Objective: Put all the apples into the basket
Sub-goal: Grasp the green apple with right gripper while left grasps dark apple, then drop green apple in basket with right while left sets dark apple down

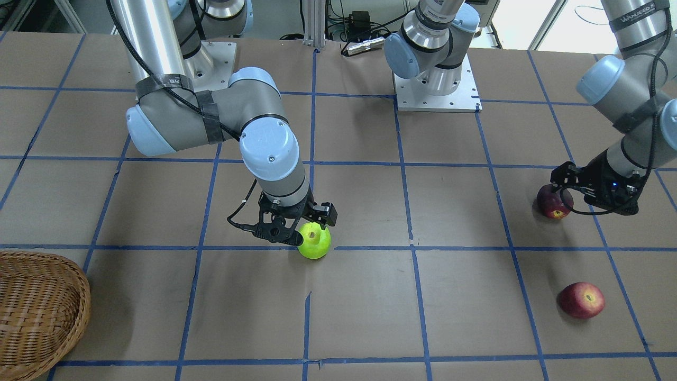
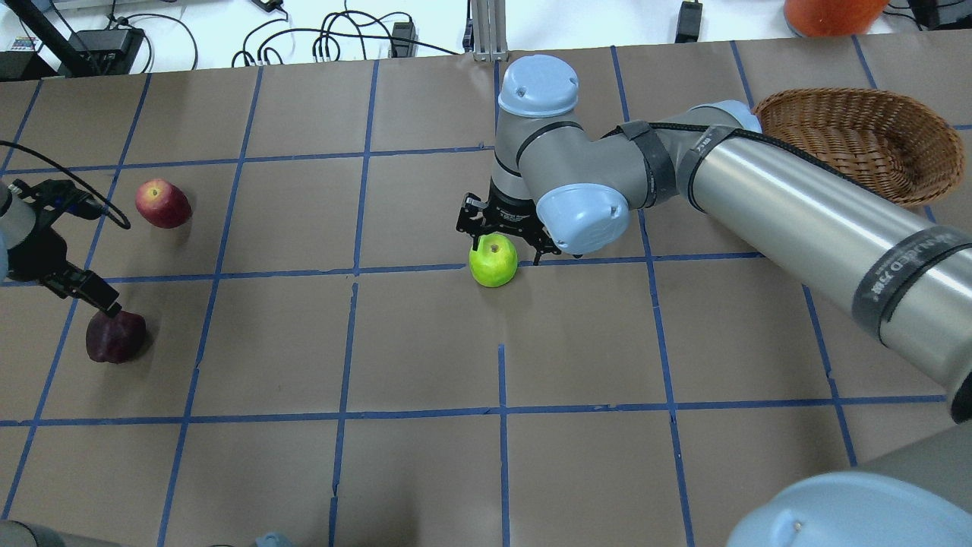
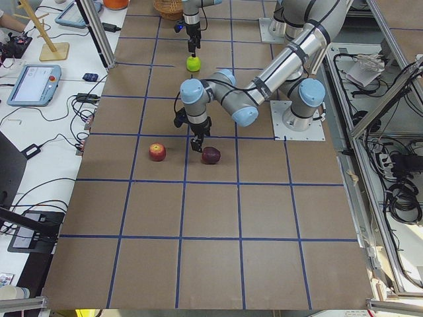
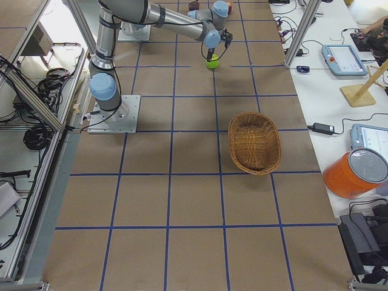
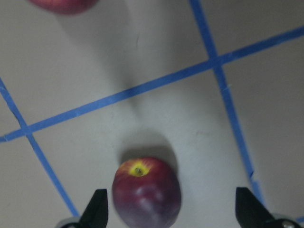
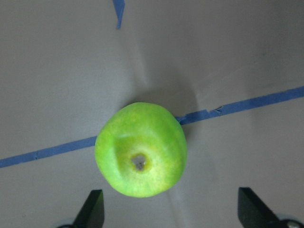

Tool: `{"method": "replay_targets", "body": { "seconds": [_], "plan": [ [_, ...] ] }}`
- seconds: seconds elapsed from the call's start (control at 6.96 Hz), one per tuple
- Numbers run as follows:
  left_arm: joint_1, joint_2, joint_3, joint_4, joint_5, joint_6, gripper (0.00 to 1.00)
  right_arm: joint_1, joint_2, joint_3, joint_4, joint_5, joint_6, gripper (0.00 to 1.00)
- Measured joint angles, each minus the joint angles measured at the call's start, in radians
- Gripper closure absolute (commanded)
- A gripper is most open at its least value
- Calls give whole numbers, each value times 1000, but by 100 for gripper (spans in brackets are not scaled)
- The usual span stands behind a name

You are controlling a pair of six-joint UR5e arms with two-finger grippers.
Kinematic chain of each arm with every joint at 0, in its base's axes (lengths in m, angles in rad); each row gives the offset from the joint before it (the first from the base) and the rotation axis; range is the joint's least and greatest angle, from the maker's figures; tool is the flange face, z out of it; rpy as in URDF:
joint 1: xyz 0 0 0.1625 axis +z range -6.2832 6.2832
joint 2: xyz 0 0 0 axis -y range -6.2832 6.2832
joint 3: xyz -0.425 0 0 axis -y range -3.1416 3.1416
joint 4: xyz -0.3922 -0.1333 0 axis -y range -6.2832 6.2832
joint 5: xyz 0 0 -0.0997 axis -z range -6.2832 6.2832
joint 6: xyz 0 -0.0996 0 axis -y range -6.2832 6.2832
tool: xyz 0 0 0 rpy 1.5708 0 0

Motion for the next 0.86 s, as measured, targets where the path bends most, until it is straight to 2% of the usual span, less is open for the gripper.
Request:
{"method": "replay_targets", "body": {
  "seconds": [0.43, 0.57, 0.72, 0.86],
  "plan": [
    [56, -70, -53, 29, -9, 18, 2, 1, 56, -1, -51, 33, 0, 0],
    [57, -96, -54, 37, -19, 5, 19, 2, 73, -2, -72, 42, 0, 0],
    [56, -115, -54, 49, -44, -10, 38, 2, 86, -2, -82, 45, -2, 30],
    [53, -123, -52, 61, -72, -39, 38, 2, 98, -2, -85, 45, -3, 99]
  ]
}}
